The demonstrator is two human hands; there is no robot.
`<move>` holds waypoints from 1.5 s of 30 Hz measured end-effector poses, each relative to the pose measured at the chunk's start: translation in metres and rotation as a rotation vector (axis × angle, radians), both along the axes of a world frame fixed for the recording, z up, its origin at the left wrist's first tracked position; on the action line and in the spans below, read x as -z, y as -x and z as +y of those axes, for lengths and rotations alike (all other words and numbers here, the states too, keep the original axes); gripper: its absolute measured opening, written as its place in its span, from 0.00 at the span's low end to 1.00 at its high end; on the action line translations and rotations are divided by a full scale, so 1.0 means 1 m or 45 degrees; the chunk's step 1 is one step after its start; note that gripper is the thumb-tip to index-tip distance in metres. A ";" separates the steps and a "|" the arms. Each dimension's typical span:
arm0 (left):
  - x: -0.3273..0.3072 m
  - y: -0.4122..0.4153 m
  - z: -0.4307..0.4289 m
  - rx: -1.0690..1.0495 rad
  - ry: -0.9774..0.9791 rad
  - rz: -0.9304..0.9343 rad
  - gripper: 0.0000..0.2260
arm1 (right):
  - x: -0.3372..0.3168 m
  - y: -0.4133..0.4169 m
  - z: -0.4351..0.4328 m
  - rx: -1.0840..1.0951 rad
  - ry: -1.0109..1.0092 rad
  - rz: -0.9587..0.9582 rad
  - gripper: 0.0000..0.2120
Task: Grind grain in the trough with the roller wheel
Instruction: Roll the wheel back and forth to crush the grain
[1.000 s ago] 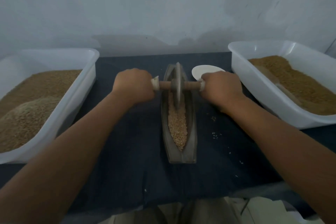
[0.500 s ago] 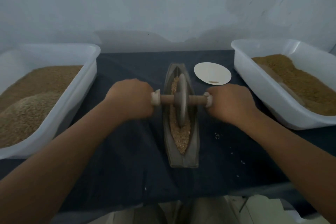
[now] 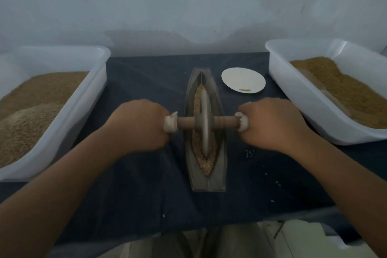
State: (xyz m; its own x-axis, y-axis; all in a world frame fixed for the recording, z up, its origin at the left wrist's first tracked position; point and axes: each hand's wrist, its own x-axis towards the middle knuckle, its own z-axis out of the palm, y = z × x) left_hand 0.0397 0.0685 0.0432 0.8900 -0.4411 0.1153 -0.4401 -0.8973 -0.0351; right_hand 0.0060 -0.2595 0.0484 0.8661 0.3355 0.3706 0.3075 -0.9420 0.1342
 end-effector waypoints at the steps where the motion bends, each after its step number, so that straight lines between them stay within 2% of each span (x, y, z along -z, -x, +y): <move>1: -0.001 -0.011 -0.006 -0.035 -0.008 0.044 0.12 | 0.001 -0.011 0.003 0.035 0.011 -0.008 0.15; 3: -0.006 -0.040 -0.020 -0.123 -0.013 0.029 0.13 | -0.001 -0.040 0.012 0.131 0.000 -0.031 0.18; 7: -0.018 -0.073 -0.041 -0.241 -0.006 -0.068 0.13 | -0.007 -0.076 0.019 0.270 -0.066 0.027 0.16; 10: -0.019 -0.052 -0.033 -0.146 -0.026 -0.039 0.11 | -0.006 -0.053 0.013 0.262 -0.050 0.123 0.15; 15: -0.006 0.001 -0.004 0.047 -0.054 -0.099 0.11 | 0.003 0.010 0.000 0.104 0.016 -0.011 0.14; 19: -0.007 -0.031 -0.022 -0.133 -0.048 -0.082 0.12 | 0.008 -0.034 0.007 0.167 -0.022 -0.040 0.16; 23: -0.027 -0.076 -0.043 -0.266 -0.015 -0.048 0.14 | -0.003 -0.087 0.017 0.282 -0.111 -0.015 0.14; 28: -0.021 -0.035 -0.028 -0.141 -0.058 0.047 0.11 | -0.006 -0.042 0.008 0.200 -0.039 0.136 0.13; 33: -0.010 0.006 -0.007 0.050 -0.122 -0.226 0.14 | -0.003 0.006 -0.007 0.094 -0.065 0.339 0.15; 39: -0.019 -0.066 -0.039 -0.234 -0.089 -0.134 0.12 | 0.006 -0.065 0.012 0.308 -0.054 0.058 0.15; 42: -0.023 -0.077 -0.044 -0.266 -0.020 -0.121 0.12 | -0.010 -0.083 0.017 0.312 -0.079 0.081 0.16; 45: -0.011 -0.045 -0.031 -0.218 0.008 -0.088 0.11 | -0.014 -0.054 0.017 0.237 -0.027 0.099 0.18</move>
